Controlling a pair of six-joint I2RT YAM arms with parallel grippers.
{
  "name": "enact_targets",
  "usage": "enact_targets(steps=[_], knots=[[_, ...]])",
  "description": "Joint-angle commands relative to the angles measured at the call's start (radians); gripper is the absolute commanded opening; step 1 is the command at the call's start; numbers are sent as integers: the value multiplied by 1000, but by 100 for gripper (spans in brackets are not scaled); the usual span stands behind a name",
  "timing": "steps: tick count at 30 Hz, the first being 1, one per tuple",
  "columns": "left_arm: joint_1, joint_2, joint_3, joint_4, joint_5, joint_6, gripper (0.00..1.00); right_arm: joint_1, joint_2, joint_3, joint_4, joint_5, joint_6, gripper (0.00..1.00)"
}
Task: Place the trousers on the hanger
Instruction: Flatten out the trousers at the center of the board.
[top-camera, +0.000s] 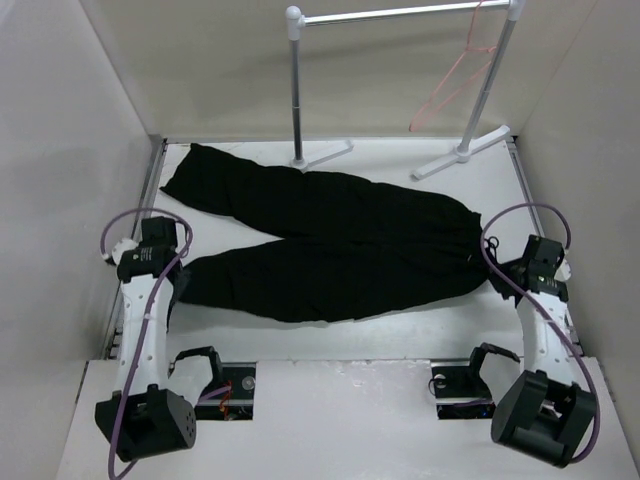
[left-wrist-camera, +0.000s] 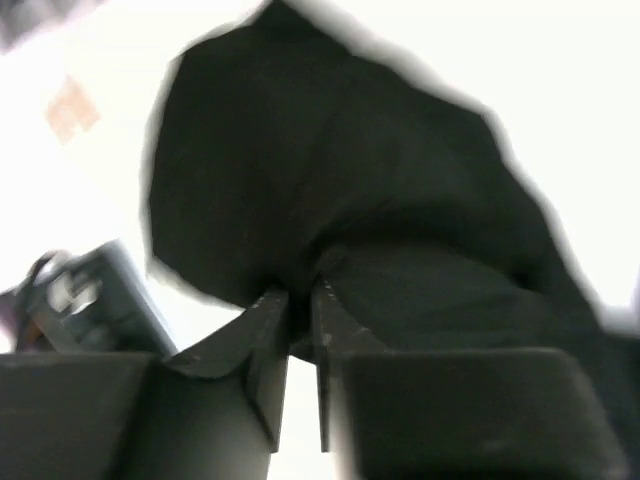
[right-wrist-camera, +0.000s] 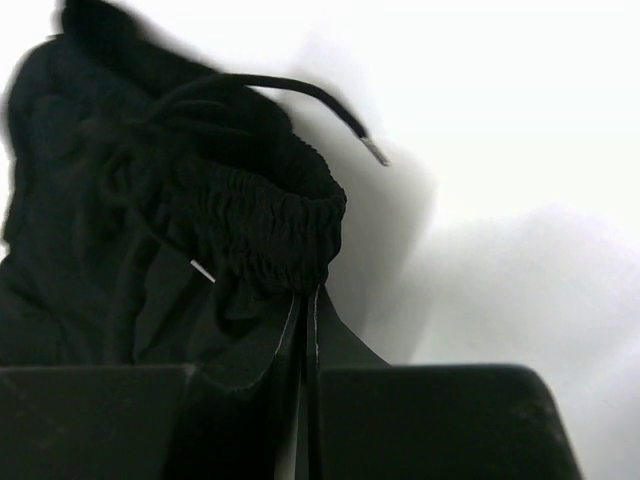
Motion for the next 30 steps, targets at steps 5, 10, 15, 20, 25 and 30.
enact_targets(steps=[5, 10, 15, 20, 25, 30], knots=[[9, -86, -33, -126, -50, 14, 39, -86, 39, 74, -46, 99, 33, 39], [-34, -85, 79, -63, -131, 99, 55, -81, 82, 237, -71, 109, 43, 70], [18, 50, 29, 62, -35, 94, 57, 55, 10, 298, -35, 120, 71, 73], [183, 199, -2, 285, 38, 67, 55, 256, -24, 283, 14, 44, 36, 25], [283, 365, -3, 386, 97, 36, 54, 458, -68, 168, 57, -64, -1, 15], [316, 458, -20, 484, 133, 31, 54, 609, -100, 66, 75, -90, -41, 38]])
